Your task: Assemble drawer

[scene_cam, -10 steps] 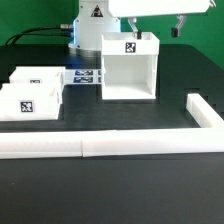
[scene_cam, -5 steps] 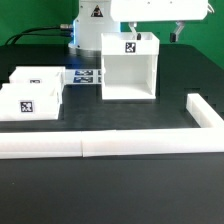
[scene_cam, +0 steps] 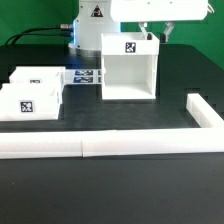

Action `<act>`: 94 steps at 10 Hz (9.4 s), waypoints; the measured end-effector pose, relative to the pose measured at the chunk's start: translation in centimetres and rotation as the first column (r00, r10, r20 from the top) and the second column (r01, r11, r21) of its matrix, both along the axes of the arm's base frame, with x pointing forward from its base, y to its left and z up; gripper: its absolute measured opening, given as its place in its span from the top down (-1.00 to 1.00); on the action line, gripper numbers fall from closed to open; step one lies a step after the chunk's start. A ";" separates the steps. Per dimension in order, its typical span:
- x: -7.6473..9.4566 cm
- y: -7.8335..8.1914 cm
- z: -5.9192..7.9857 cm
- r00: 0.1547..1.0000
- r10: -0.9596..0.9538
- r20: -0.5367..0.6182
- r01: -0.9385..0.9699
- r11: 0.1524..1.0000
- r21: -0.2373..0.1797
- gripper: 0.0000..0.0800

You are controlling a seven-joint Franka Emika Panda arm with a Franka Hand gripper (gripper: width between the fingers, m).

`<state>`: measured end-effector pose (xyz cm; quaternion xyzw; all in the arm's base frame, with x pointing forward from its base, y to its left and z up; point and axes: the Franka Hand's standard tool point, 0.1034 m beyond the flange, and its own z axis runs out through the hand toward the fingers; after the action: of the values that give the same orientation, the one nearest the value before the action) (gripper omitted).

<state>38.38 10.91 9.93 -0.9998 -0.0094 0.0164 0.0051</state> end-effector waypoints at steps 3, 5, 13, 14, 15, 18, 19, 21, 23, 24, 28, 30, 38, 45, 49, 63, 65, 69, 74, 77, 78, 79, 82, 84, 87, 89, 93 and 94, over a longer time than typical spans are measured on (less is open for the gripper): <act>0.0 0.0 0.0 1.000 0.000 0.001 0.000 1.000 0.000 0.91; 0.0 0.0 0.0 1.000 0.000 0.001 0.000 1.000 0.000 0.91; 7.3 -1.1 0.1 0.999 0.033 0.041 -0.034 0.999 0.031 0.91; 10.1 -1.7 0.1 0.997 0.038 0.064 -0.040 0.998 0.038 0.91; 12.8 -2.4 0.1 0.995 0.039 0.092 -0.043 0.998 0.043 0.91; 17.6 -2.6 0.2 0.990 0.025 0.139 -0.032 0.998 0.053 0.91; 17.5 -2.6 0.2 0.990 0.026 0.141 -0.034 0.998 0.053 0.91; 17.5 -2.5 0.3 0.990 0.020 0.141 -0.027 0.998 0.053 0.91; 17.6 -2.3 0.4 0.985 -0.103 0.138 0.093 0.993 0.074 0.91; 17.7 -2.3 0.4 0.980 -0.145 0.137 0.135 0.988 0.079 0.91; 18.3 -1.0 0.5 0.873 -0.477 0.104 0.464 0.877 0.127 0.90; 19.2 -0.9 0.6 0.802 -0.590 0.095 0.574 0.805 0.150 0.90; 18.9 0.6 0.5 0.339 -0.940 -0.040 0.930 0.328 0.166 0.90; 19.0 0.5 0.3 -0.002 -0.990 -0.142 0.991 -0.021 0.131 0.89; 22.9 1.0 0.2 0.006 -0.988 -0.156 0.992 -0.014 0.127 0.89; 27.1 1.1 0.3 0.005 -0.986 -0.168 0.992 -0.016 0.124 -0.60; 27.0 1.0 0.4 0.062 -0.985 -0.163 0.991 0.042 0.127 -0.62; 24.4 0.8 3.2 0.325 -0.928 -0.185 0.945 0.311 0.100 -0.62; 23.0 -0.1 3.1 0.620 -0.762 -0.186 0.784 0.611 0.107 -0.62; 21.6 -3.0 3.7 0.839 -0.525 -0.141 0.543 0.825 0.159 -0.62; 22.1 -3.7 3.6 0.831 -0.545 -0.110 0.556 0.806 0.205 -0.62; 21.9 -3.9 3.4 0.875 -0.476 -0.091 0.484 0.849 0.211 -0.62; 20.8 -6.1 3.6 0.991 -0.126 -0.038 0.131 0.975 0.178 -0.62; 19.2 -9.3 4.2 0.998 -0.063 -0.013 0.065 0.987 0.148 -0.62; 17.6 -12.0 3.3 0.996 -0.090 -0.006 0.090 0.987 0.132 -0.62; 17.6 -12.0 3.3 0.996 -0.089 -0.007 0.089 0.987 0.132 -0.62; 15.9 -13.7 1.7 0.996 -0.088 -0.003 0.087 0.992 0.096 -0.62; 15.0 -14.3 0.9 0.996 -0.085 0.004 0.084 0.993 0.086 -0.62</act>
Offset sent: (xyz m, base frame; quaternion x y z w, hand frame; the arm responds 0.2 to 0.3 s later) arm 0.0000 0.0000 0.0000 0.0000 0.0000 0.0000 1.0000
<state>53.40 -3.44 10.78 -0.9982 0.0321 0.0120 0.0488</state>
